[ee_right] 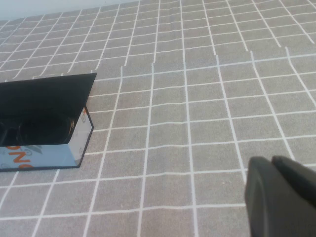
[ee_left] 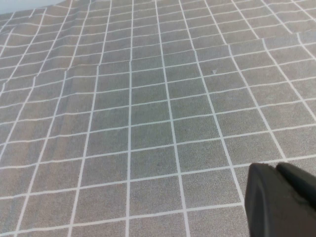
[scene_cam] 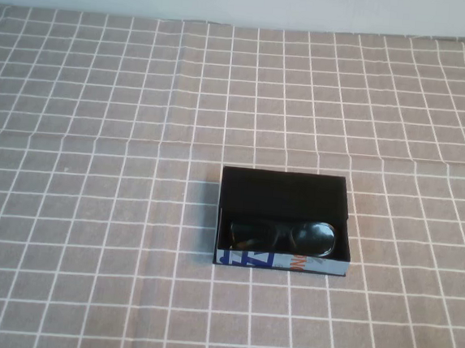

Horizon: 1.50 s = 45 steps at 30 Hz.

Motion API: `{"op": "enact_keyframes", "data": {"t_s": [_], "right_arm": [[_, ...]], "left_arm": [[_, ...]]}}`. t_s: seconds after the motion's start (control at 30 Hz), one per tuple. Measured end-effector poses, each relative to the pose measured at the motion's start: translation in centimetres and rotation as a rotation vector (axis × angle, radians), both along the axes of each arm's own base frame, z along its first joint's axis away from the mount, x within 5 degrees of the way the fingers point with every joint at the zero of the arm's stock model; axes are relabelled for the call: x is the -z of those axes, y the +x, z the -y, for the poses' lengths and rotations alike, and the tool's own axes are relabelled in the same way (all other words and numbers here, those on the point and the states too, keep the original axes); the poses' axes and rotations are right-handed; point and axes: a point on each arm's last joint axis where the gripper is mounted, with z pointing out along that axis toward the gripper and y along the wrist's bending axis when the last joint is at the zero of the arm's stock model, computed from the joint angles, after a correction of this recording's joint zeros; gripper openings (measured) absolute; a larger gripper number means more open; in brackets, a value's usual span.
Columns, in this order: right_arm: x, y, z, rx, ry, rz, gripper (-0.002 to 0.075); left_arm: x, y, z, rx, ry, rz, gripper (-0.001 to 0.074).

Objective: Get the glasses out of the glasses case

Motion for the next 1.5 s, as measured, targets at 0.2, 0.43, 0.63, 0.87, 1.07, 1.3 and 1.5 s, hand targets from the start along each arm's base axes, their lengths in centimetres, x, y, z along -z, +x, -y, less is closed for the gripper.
{"op": "enact_keyframes", "data": {"t_s": [0.2,0.43,0.63,0.87,1.07,1.3,1.5], "right_arm": [[0.0,0.0,0.0,0.0,0.0,0.0,-0.0018],[0.0,0.0,0.0,0.0,0.0,0.0,-0.0018],[0.0,0.0,0.0,0.0,0.0,0.0,-0.0018],[0.0,0.0,0.0,0.0,0.0,0.0,-0.0018],[0.0,0.0,0.0,0.0,0.0,0.0,-0.0018],[-0.3,0.0,-0.1,0.002,0.062,0.02,-0.0018],[-3.8,-0.3,-0.2,-0.003,0.12,0.13,-0.0018]], "left_arm": [[0.0,0.0,0.0,0.0,0.0,0.0,-0.0004],[0.0,0.0,0.0,0.0,0.0,0.0,-0.0004],[0.0,0.0,0.0,0.0,0.0,0.0,-0.0004],[0.0,0.0,0.0,0.0,0.0,0.0,-0.0004],[0.0,0.0,0.0,0.0,0.0,0.0,-0.0004],[0.0,0.0,0.0,0.0,0.0,0.0,-0.0004],[0.0,0.0,0.0,0.0,0.0,0.0,-0.0004]]}}
